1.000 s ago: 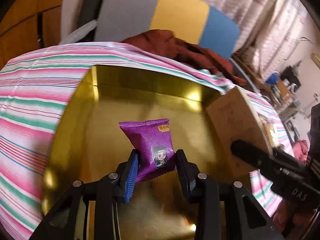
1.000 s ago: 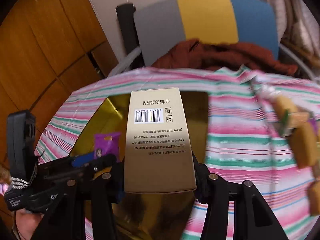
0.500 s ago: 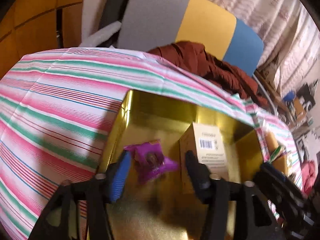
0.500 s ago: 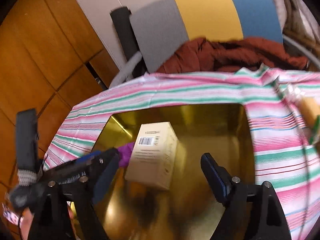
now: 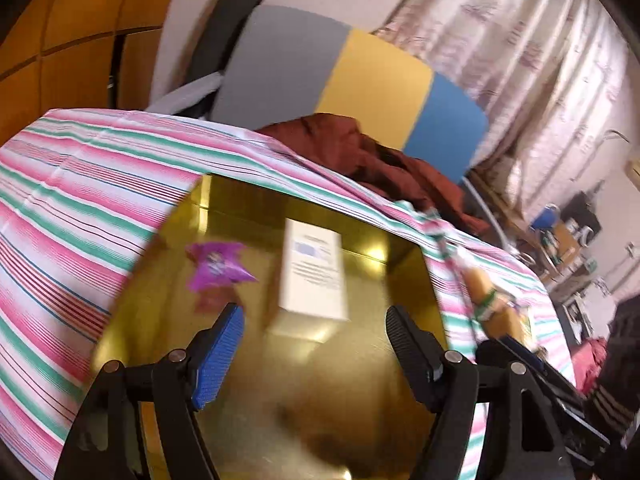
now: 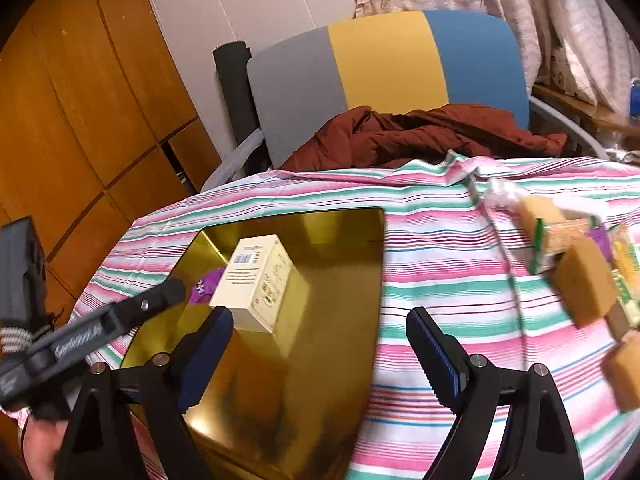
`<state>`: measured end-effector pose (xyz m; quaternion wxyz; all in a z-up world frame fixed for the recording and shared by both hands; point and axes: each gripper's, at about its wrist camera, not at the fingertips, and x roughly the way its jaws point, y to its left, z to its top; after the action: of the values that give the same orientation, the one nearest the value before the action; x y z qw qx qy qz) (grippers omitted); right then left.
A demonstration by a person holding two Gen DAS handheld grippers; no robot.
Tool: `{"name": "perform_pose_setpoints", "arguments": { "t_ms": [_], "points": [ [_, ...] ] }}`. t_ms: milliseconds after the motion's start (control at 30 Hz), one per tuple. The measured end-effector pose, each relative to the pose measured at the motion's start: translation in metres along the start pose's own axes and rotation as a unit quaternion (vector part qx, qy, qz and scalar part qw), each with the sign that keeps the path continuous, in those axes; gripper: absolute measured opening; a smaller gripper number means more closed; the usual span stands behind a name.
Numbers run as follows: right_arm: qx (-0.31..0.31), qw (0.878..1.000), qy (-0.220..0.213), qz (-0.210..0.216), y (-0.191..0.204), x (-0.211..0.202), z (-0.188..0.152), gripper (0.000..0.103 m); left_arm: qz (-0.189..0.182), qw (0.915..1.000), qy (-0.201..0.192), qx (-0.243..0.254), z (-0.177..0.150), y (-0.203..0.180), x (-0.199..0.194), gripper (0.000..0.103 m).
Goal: Organize objects
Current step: 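Carry both items to the gold tray and open both tools to release, then grasp the pink hair roller with the right tool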
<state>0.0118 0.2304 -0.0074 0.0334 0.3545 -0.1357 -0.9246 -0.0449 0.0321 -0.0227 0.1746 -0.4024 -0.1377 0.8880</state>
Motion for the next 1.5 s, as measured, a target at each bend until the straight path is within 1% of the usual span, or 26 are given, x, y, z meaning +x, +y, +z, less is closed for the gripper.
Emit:
{"name": "perform_pose_setpoints", "arguments": {
  "t_ms": [133,233,333,567,667,800,900,1000,1067,1133,1233,1367,1433,1500],
  "points": [
    [-0.007,1.0,-0.011,-0.02,-0.017,-0.019,-0.006,0.089,-0.03,0.9992,0.016,0.022,-0.013,-0.028,0.002,0.074],
    [-0.005,0.999,-0.016,-0.041,-0.035,-0.032,-0.012,0.089,-0.035,0.9975,0.03,0.053,-0.022,-0.051,0.007,0.074],
    [0.009,0.998,-0.014,-0.059,-0.057,-0.042,-0.02,0.089,-0.047,0.9946,0.039,0.083,-0.032,-0.073,0.009,0.074],
    [0.046,0.994,-0.015,-0.095,-0.108,-0.063,-0.037,0.089,-0.07,0.9875,0.064,0.126,-0.055,-0.108,0.014,0.074],
    [0.068,0.99,-0.018,-0.12,-0.134,-0.075,-0.048,0.089,-0.079,0.9838,0.073,0.143,-0.065,-0.121,0.015,0.074],
    [0.106,0.98,-0.033,-0.167,-0.174,-0.099,-0.063,0.089,-0.096,0.977,0.088,0.169,-0.077,-0.139,0.019,0.074],
    [0.12,0.975,-0.021,-0.183,-0.198,-0.109,-0.073,0.089,-0.108,0.9723,0.095,0.184,-0.084,-0.152,0.021,0.074],
    [0.139,0.975,-0.002,-0.172,-0.22,-0.108,-0.08,0.089,-0.114,0.9685,0.103,0.196,-0.089,-0.163,0.025,0.074],
    [0.152,0.972,0.004,-0.181,-0.234,-0.105,-0.081,0.089,-0.113,0.9667,0.107,0.203,-0.092,-0.167,0.026,0.074],
    [0.164,0.967,-0.001,-0.193,-0.246,-0.101,-0.079,0.091,-0.112,0.9653,0.11,0.209,-0.095,-0.17,0.026,0.074],
    [0.176,0.967,-0.015,-0.185,-0.258,-0.095,-0.074,0.092,-0.108,0.9644,0.111,0.214,-0.097,-0.171,0.026,0.074],
    [0.158,0.973,-0.014,-0.167,-0.249,-0.083,-0.067,0.093,-0.103,0.966,0.117,0.206,-0.096,-0.168,0.029,0.074],
    [0.145,0.979,-0.011,-0.142,-0.237,-0.08,-0.065,0.093,-0.101,0.9675,0.119,0.199,-0.095,-0.166,0.031,0.074],
    [0.134,0.985,-0.005,-0.106,-0.222,-0.08,-0.067,0.093,-0.099,0.9679,0.121,0.197,-0.095,-0.166,0.033,0.074]
  ]
}}
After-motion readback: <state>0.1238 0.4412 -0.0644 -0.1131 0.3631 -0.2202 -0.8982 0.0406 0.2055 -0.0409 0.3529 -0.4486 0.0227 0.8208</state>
